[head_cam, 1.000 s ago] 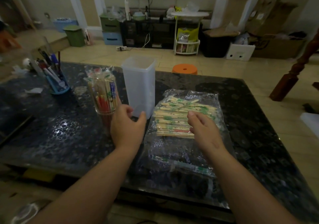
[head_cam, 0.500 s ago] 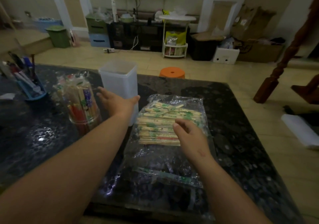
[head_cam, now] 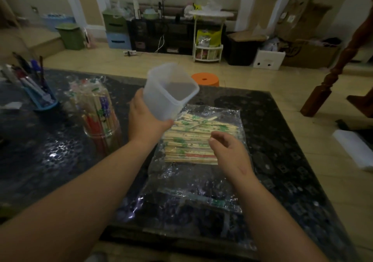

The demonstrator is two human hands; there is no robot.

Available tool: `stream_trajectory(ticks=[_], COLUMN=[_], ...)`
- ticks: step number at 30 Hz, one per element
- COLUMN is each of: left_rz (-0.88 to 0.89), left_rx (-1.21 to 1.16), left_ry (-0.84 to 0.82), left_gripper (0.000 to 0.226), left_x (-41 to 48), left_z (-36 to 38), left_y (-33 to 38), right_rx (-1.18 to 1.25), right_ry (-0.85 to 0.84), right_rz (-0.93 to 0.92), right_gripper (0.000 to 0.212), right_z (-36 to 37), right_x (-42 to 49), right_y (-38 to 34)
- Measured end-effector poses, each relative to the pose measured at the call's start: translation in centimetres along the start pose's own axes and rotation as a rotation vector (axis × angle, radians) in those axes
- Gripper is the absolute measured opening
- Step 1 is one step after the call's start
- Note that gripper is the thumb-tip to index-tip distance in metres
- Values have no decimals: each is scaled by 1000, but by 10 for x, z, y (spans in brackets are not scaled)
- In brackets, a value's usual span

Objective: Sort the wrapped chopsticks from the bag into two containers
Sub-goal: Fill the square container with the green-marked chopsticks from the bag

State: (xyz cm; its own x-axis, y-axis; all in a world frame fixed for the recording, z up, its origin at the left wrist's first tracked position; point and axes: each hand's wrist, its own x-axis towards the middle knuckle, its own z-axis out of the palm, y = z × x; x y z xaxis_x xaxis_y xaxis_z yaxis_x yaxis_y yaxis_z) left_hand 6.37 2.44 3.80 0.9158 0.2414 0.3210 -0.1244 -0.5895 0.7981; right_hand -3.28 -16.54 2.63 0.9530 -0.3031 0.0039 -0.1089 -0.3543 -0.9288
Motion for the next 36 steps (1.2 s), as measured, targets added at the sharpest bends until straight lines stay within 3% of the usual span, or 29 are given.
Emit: stream_trajectory(ticks=[6, 10, 16, 19, 21, 25, 30, 36], left_rz=[149, 182, 230, 211, 194, 178, 166, 127], left_rx=[154, 297, 401, 392, 397, 434, 465, 507], left_ry=[-39, -114, -176, -205, -217, -229, -260, -298], left_gripper=[117, 120, 123, 124, 124, 124, 124, 123], left_x=[-33, -51, -72, -78, -80, -79, -64, -52], left_z=[-39, -58, -72, -72, -71, -64, -59, -57], left_y=[20, 28, 30, 21, 12, 2, 3, -5], right_rx=[92, 75, -319, -698, -841, -884, -981, -1079], right_ry=[3, -142, -641, -695, -733, -593, -378, -387], right_rz=[43, 68, 65, -32, -46, -57, -186, -152], right_gripper=[9, 12, 22, 20, 33, 68, 69, 79], right_z=[-12, -22, -21, -5, 8, 23, 33, 40], right_x=[-10, -24, -43, -43, -42, -40, -21, 1], right_y=[-7, -14, -10, 6, 22, 50, 63, 72])
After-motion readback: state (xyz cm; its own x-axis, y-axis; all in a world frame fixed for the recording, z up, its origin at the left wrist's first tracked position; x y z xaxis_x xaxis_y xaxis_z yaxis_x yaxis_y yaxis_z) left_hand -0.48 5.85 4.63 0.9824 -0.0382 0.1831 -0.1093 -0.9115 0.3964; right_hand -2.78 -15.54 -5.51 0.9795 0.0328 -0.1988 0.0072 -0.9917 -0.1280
